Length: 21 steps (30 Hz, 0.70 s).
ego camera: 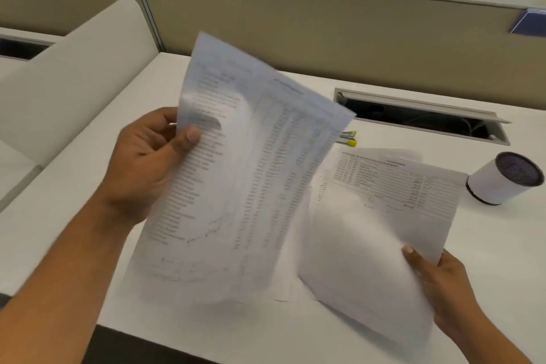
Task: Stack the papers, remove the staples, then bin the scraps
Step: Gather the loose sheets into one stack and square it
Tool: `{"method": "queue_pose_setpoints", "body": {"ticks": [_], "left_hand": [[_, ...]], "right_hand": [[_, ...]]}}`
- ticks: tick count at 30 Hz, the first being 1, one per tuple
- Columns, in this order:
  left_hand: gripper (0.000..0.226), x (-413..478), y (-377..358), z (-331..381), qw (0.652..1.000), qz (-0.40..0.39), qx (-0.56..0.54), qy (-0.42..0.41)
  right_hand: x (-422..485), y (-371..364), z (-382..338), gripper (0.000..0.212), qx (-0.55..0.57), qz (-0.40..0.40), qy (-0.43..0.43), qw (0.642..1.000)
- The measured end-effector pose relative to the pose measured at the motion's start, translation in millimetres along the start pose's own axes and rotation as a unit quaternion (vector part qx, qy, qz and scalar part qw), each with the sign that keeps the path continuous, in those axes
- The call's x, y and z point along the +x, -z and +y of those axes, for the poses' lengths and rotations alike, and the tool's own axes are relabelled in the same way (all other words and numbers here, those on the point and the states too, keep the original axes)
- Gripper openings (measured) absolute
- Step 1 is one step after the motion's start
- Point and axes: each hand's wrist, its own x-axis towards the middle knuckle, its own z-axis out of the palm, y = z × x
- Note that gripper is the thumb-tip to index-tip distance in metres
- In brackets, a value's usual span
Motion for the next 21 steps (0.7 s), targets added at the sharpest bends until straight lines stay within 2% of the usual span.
{"method": "queue_pose_setpoints", "body": {"ticks": [6, 8, 11, 14, 16, 19, 21], "left_hand": [[0.015, 18.1, -59.3, -24.2, 0.994, 0.000, -0.074, 0.083], [0.011, 19.8, -75.1, -38.8, 0.992, 0.023, -0.058, 0.114], [0.009, 19.4, -87.3, -57.8, 0.987, 0.038, 0.001, 0.158], [0.012, 16.9, -92.7, -71.1, 0.984, 0.045, 0.050, 0.167], [0.019, 13.6, -96.3, -78.1, 0.980, 0.075, 0.117, 0.144], [0.051, 6.7, -96.6, -88.4, 0.955, 0.111, 0.244, 0.127], [0.066, 2.7, -93.2, -91.3, 0.963, 0.086, 0.165, 0.194]], "right_hand": [[-12.5, -25.5, -21.6, 0.012, -0.010, -0.085, 0.017, 0.996], [-20.3, -30.9, -31.0, 0.004, -0.005, -0.116, 0.026, 0.993], [-29.4, -33.9, -40.0, 0.007, 0.008, -0.140, 0.024, 0.990], [-34.4, -34.2, -43.6, 0.009, 0.004, -0.148, 0.025, 0.989], [-37.1, -32.9, -45.2, 0.013, 0.014, -0.150, 0.022, 0.988], [-40.3, -29.3, -47.1, 0.017, 0.026, -0.162, 0.022, 0.986], [-39.8, -28.3, -46.8, 0.019, 0.031, -0.167, 0.022, 0.985]]}}
